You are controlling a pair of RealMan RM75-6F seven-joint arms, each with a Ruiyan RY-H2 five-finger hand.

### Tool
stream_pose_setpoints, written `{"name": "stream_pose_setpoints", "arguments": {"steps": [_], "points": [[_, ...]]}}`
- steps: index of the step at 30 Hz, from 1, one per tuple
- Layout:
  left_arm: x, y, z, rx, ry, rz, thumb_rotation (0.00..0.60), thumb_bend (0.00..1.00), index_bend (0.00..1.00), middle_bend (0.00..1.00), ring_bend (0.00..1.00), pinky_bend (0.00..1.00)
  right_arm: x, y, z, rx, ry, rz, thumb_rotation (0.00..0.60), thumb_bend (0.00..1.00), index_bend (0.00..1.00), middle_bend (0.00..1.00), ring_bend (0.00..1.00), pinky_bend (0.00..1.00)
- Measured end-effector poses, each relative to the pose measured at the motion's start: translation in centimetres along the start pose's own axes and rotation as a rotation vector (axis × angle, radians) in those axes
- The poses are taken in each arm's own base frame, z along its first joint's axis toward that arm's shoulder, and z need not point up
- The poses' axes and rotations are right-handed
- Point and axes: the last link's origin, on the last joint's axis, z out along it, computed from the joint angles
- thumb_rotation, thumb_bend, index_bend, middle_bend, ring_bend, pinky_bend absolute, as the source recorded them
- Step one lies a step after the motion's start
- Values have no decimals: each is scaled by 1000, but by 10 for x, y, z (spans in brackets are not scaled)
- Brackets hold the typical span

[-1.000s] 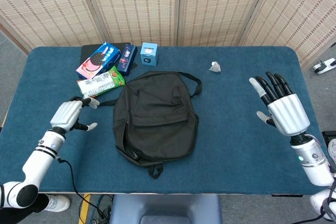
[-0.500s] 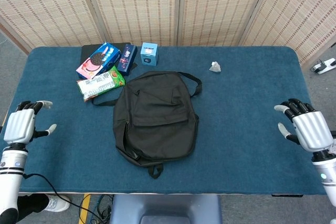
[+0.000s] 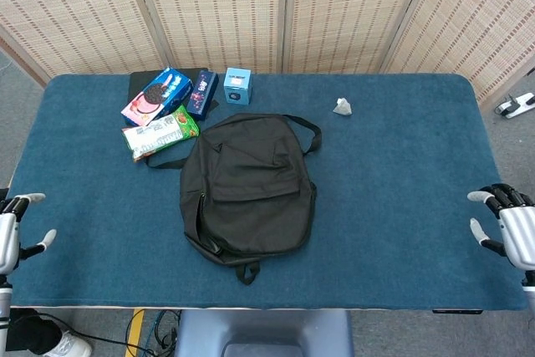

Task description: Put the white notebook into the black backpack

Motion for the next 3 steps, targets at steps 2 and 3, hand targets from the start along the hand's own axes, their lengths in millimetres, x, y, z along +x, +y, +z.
{"name": "stream_pose_setpoints", "arguments": {"steps": [2, 3], "points": [[0, -1, -7, -1, -8, 3, 600, 241, 358, 306, 263, 129, 1, 0, -2, -1, 3, 2, 600, 332, 351, 329, 215, 354], [0, -1, -9, -2, -11, 6, 600, 241, 358, 306, 262, 127, 1, 0, -3, -1, 7, 6, 600, 332, 351, 329, 215, 354]]}}
